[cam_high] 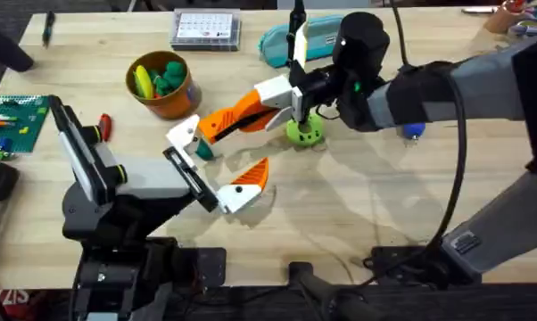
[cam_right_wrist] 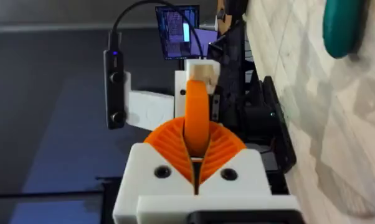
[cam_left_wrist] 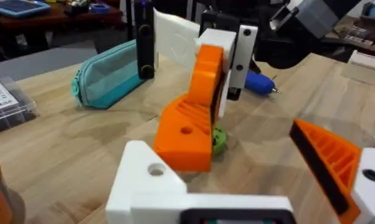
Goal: Pick up the gripper from the table and insert it into the empty holder that is missing its gripper. Then pick up a screw, insert it into the mounting hole, and use the screwdriver to tighten it. Finally, clean up the table by picking up the vegetable and placing it into the bucket.
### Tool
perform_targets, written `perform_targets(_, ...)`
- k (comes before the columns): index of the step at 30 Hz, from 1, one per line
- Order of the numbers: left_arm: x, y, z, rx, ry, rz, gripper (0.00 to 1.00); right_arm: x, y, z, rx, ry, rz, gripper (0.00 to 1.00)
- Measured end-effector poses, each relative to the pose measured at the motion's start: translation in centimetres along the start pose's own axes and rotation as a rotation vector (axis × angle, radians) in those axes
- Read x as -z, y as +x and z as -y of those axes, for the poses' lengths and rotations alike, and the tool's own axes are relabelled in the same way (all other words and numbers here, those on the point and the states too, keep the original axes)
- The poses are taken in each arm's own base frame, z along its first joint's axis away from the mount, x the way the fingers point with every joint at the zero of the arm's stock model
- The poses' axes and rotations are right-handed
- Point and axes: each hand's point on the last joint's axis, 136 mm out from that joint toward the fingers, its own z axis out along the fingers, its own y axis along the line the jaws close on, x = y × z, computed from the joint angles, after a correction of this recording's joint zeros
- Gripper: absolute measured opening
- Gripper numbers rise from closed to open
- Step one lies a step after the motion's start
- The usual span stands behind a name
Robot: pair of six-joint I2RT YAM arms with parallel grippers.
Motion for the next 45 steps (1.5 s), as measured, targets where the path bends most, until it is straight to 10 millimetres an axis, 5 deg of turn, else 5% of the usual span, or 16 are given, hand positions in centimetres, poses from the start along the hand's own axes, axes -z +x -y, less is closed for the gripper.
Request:
perform_targets(7,0.0,0.1,0.3,0.016,0.020,-0.003,0.989,-0.1,-0.1,1.3,-0.071,0.019,0.013,0.015)
perform_targets(45,0.2,0.3,1.7,0.037,0.103,-0.013,0.989,-3.3,0.7,1.3,-0.058,0.030,-0.002,0.017)
